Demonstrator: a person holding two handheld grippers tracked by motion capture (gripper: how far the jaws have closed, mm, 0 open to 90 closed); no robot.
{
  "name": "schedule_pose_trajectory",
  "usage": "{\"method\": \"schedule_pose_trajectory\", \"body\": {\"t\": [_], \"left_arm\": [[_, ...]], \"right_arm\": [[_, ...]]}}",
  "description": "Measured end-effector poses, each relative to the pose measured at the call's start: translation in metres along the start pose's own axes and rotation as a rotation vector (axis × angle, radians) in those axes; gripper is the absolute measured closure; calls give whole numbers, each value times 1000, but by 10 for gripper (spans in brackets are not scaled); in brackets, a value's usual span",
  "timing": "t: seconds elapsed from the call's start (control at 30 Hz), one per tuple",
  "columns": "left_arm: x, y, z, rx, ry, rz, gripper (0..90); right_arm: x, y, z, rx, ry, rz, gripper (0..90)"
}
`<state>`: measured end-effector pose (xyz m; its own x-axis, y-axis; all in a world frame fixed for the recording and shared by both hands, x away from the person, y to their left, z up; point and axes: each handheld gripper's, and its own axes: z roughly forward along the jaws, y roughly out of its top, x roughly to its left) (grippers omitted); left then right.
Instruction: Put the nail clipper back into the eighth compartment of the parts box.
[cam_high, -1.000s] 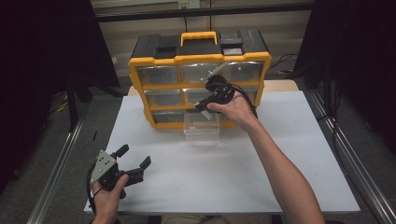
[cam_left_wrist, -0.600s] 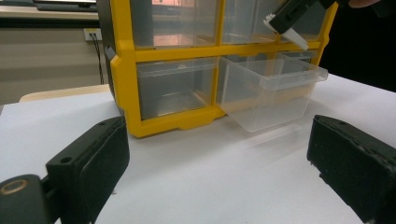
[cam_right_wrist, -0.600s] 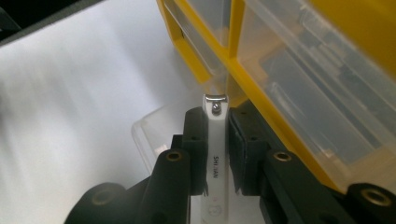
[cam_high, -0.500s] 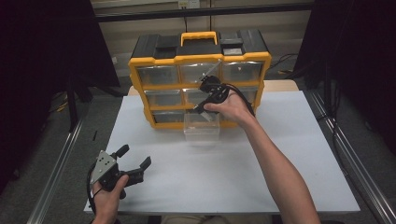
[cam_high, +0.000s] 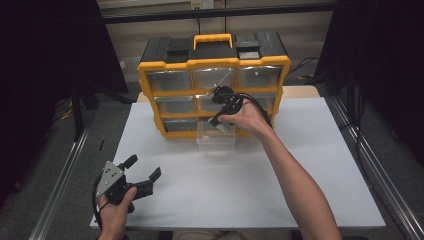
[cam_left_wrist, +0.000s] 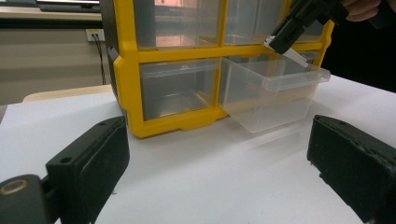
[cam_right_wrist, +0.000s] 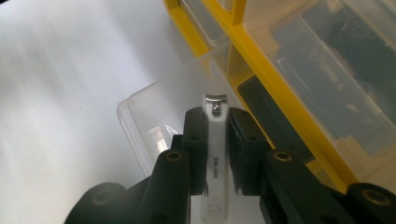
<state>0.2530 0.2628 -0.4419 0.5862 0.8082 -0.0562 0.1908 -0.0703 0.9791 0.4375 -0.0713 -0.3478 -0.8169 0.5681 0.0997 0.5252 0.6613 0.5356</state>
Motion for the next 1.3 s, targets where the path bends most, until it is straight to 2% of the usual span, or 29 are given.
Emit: {"method": "schedule_pose_trajectory", "body": {"t": [0.03,0.17,0.2,0.33,0.37,0.4,0.43,0.47,0.5,0.57,0.6,0.7,0.73,0.77,0.8,0.83,0.87,0.9,1.0,1.03,1.07,1.13,1.23,1.3], "left_arm": [[0,0,0,1,10,2,58],[0,0,0,-5,10,-4,58],[0,0,0,-2,11,-1,58],[0,0,0,-1,13,-2,57],[2,0,-1,8,12,13,58],[1,0,0,4,9,6,58],[1,0,-1,10,18,12,58],[0,0,1,-5,9,-5,58],[0,0,0,0,8,2,58],[0,0,0,0,9,1,58],[0,0,0,1,15,0,57],[0,0,0,0,0,1,57],[0,0,0,0,11,-1,57],[1,0,0,9,14,10,57],[-1,0,1,-4,13,-10,57],[0,0,1,-1,14,-7,57],[1,0,0,6,18,3,57],[1,0,0,6,17,3,57],[1,0,1,0,12,-7,56],[1,0,1,1,12,-6,57],[1,0,1,1,11,-6,57],[0,0,1,0,15,-8,57],[1,-1,2,4,8,-11,56],[1,-1,2,5,7,-12,56]], "right_arm": [[0,-1,1,4,3,-7,783],[0,-4,6,11,7,8,783],[-1,-5,7,15,4,-7,783],[-3,-9,12,22,15,1,782],[-4,-10,12,27,17,-1,782],[-4,-11,13,23,20,3,782],[-3,-11,14,15,22,30,783],[-5,-12,14,29,7,9,782],[-3,-12,15,20,22,28,782],[-3,-13,16,19,27,30,783],[-4,-13,16,31,26,2,783],[-3,-14,18,34,27,7,782],[-3,-15,19,41,29,-2,782],[-3,-15,20,40,29,0,783],[-3,-15,21,43,29,1,783],[-2,-15,22,37,29,27,782],[-2,-15,23,36,31,29,783],[-3,-16,24,46,31,1,782],[0,-16,27,48,34,37,782],[-2,-17,27,65,17,22,782],[-2,-18,29,59,30,12,782],[-3,-19,30,78,17,9,782],[-3,-19,32,96,13,11,782],[-1,-19,34,99,9,31,782]]}}
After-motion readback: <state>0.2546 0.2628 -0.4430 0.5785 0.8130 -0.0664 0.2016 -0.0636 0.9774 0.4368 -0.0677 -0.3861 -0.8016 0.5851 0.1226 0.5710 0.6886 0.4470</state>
